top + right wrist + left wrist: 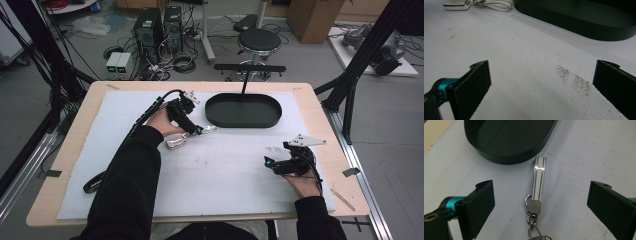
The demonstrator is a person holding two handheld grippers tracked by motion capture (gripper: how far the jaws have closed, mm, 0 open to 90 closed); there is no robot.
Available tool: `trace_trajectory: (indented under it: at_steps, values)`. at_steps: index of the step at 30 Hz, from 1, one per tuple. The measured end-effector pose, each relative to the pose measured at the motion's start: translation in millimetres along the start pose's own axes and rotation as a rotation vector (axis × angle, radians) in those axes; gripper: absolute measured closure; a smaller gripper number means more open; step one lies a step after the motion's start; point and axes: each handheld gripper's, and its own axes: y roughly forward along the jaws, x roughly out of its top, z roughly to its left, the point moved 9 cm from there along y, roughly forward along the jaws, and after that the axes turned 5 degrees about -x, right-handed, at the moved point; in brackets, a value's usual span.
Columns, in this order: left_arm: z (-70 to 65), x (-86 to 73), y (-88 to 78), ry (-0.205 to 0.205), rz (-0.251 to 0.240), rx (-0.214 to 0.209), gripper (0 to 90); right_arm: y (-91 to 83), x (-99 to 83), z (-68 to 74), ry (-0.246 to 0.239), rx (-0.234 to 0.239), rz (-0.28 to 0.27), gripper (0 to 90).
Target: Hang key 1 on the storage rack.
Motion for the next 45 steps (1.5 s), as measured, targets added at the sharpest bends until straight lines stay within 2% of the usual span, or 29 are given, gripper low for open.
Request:
trace_trajectory:
  at_steps: [7, 8, 16, 17, 20, 24, 25, 26, 27, 28, 29, 30, 31, 33, 35, 37, 39, 43, 45]
  values:
    - [3.4, -0.1, 17.2, -0.003, 0.041, -0.015, 10.2, 0.0, 0.2, -2.7, 0.002, -0.017, -0.002, 0.8]
    - [4.2, -0.4, 21.7, -0.007, 0.047, -0.033, 11.2, 0.4, -0.7, -3.8, 0.008, -0.015, 0.005, 0.8]
    - [8.5, -7.2, 42.7, -0.020, 0.087, -0.038, 14.0, -0.1, -1.6, -5.1, 0.000, -0.024, 0.007, 0.8]
    - [9.8, -10.7, 49.3, -0.015, 0.108, -0.031, 14.2, -0.7, -2.1, -5.3, 0.003, -0.027, 0.010, 0.8]
    - [10.3, -12.4, 55.0, -0.028, 0.108, -0.038, 15.7, -1.5, -1.6, -6.2, 0.010, -0.034, 0.005, 0.8]
    - [10.8, -11.9, 58.4, -0.026, 0.103, -0.038, 19.2, -1.2, -2.3, -7.0, 0.008, -0.040, 0.010, 0.8]
    - [10.7, -11.8, 58.4, -0.020, 0.104, -0.040, 23.6, -0.4, -2.3, -7.3, 0.003, -0.043, 0.010, 0.8]
    - [9.9, -11.3, 58.8, -0.022, 0.098, -0.039, 23.6, -0.4, -2.3, -7.3, 0.003, -0.043, 0.010, 0.8]
    - [9.5, -11.7, 58.2, 0.002, 0.111, -0.029, 28.6, -0.5, -2.4, -7.0, 0.006, -0.046, 0.012, 0.8]
    - [7.4, -11.6, 58.0, 0.028, 0.118, -0.025, 44.3, -1.3, -2.0, -7.9, 0.003, -0.056, 0.008, 0.8]
    - [5.5, -10.9, 58.9, 0.041, 0.118, -0.018, 44.3, -1.3, -2.0, -7.9, 0.003, -0.056, 0.008, 0.8]
    - [5.6, -10.2, 59.7, 0.061, 0.124, 0.007, 48.1, -1.9, -1.3, -8.3, 0.007, -0.056, 0.001, 0.8]
    - [4.9, -9.9, 60.5, 0.062, 0.124, 0.011, 51.1, -2.6, -0.7, -8.8, 0.014, -0.059, -0.003, 0.8]
    - [3.5, -11.1, 63.1, 0.047, 0.130, -0.009, 57.5, -2.9, -0.4, -10.2, 0.012, -0.064, -0.006, 0.8]
    - [2.8, -11.2, 63.1, 0.002, 0.122, -0.043, 64.8, -2.6, -0.6, -9.5, 0.012, -0.061, -0.005, 0.8]
    - [2.7, -10.9, 63.0, -0.002, 0.125, -0.035, 72.9, -2.6, -0.7, -9.1, 0.010, -0.066, -0.003, 0.8]
    - [2.1, -10.4, 63.2, -0.004, 0.131, -0.027, 74.2, -4.5, 2.0, -10.6, 0.002, -0.085, -0.026, 0.8]
    - [3.3, -11.6, 61.8, -0.047, 0.126, -0.061, 74.4, -6.7, 3.9, -12.7, 0.010, -0.097, -0.043, 0.8]
    - [4.2, -11.9, 60.9, -0.058, 0.126, -0.061, 74.4, -7.0, 4.1, -12.4, 0.012, -0.097, -0.045, 0.8]
